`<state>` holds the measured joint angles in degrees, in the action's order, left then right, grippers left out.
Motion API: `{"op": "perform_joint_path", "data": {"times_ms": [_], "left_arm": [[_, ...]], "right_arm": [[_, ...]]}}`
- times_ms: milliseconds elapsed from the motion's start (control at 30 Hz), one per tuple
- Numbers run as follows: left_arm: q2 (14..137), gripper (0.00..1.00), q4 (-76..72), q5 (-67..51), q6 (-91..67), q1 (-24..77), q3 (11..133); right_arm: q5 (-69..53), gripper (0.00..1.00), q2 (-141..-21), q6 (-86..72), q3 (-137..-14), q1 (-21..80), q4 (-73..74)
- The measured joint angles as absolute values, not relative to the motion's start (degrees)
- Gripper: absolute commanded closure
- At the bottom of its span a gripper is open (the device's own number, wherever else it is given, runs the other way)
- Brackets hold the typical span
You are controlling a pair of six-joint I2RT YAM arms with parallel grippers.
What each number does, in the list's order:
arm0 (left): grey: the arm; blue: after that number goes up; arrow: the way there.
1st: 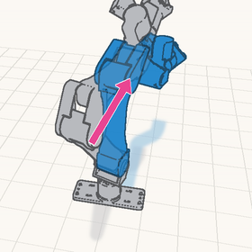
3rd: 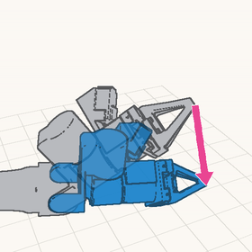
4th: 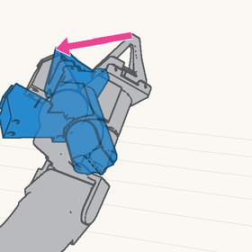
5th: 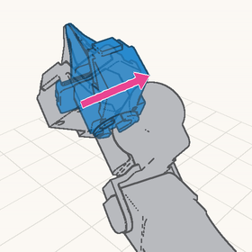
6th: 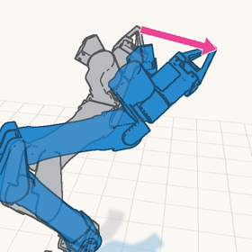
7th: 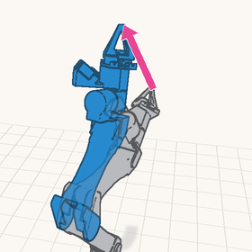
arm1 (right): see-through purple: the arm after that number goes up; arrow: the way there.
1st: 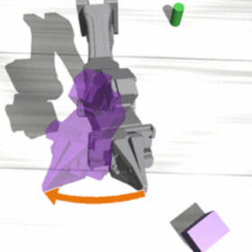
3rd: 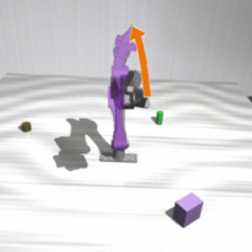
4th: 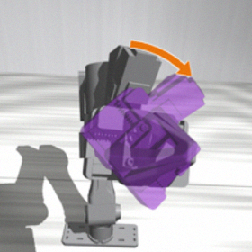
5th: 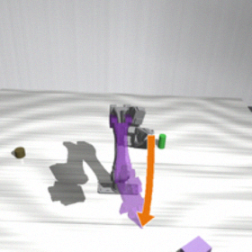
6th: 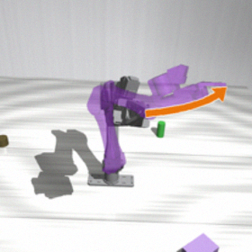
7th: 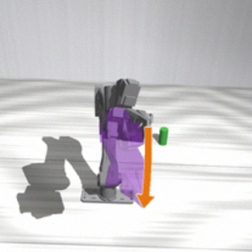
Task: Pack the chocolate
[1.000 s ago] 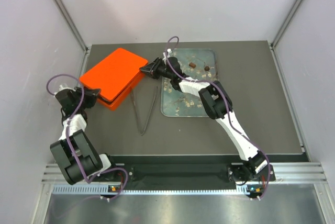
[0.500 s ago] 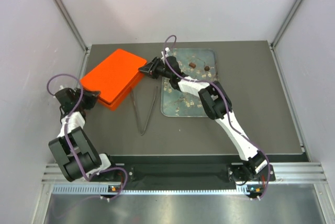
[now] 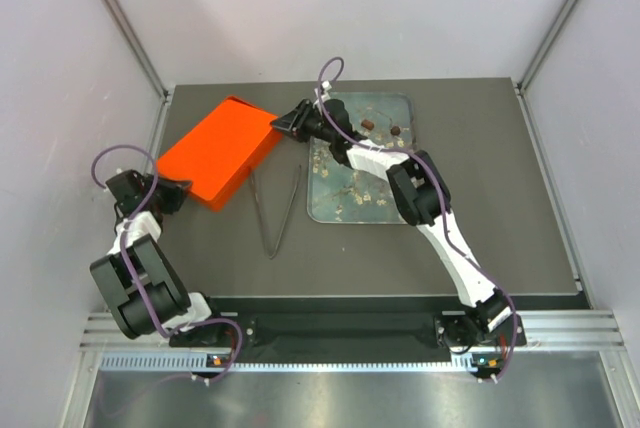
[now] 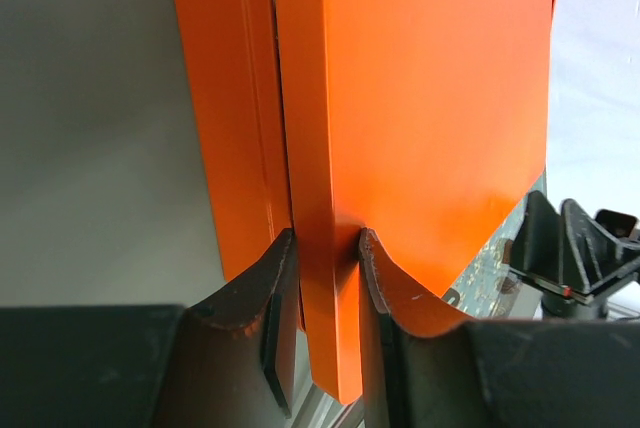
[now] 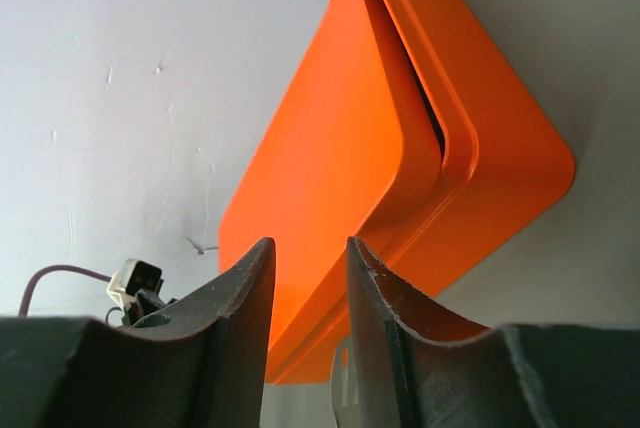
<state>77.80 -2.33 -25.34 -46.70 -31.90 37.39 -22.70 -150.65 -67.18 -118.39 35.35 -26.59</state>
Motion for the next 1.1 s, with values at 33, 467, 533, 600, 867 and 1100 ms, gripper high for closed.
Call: {"op": "perform_joint_path", "data": {"times_ms": [33,467,533,600,867,1100], "left_arm": [[77.8,1.00,-2.3,-25.2,-46.7,-31.9,37.4],[77.1,1.00,-3.0,-24.3,-45.1,-31.9,37.4],[76.3,1.00,-3.4,-24.1,-44.8,-31.9,37.4],[75.8,1.00,-3.9,-23.9,-44.4,-31.9,37.4],[75.5,1.00,-5.9,-23.5,-43.2,-31.9,37.4],[76.4,1.00,-6.0,-22.9,-42.1,-31.9,38.4]], "right_arm": [[-22.7,0.66,-150.5,-67.1,-118.4,35.1,-26.6],[-22.6,0.62,-150.0,-66.6,-118.4,34.7,-26.5],[-22.7,0.59,-150.0,-66.6,-118.4,34.7,-26.5],[-22.7,0.58,-150.0,-66.5,-118.4,34.7,-26.4],[-23.5,0.53,-150.0,-66.5,-118.4,34.8,-25.5],[-23.7,0.53,-150.0,-66.5,-118.4,35.4,-24.6]]}}
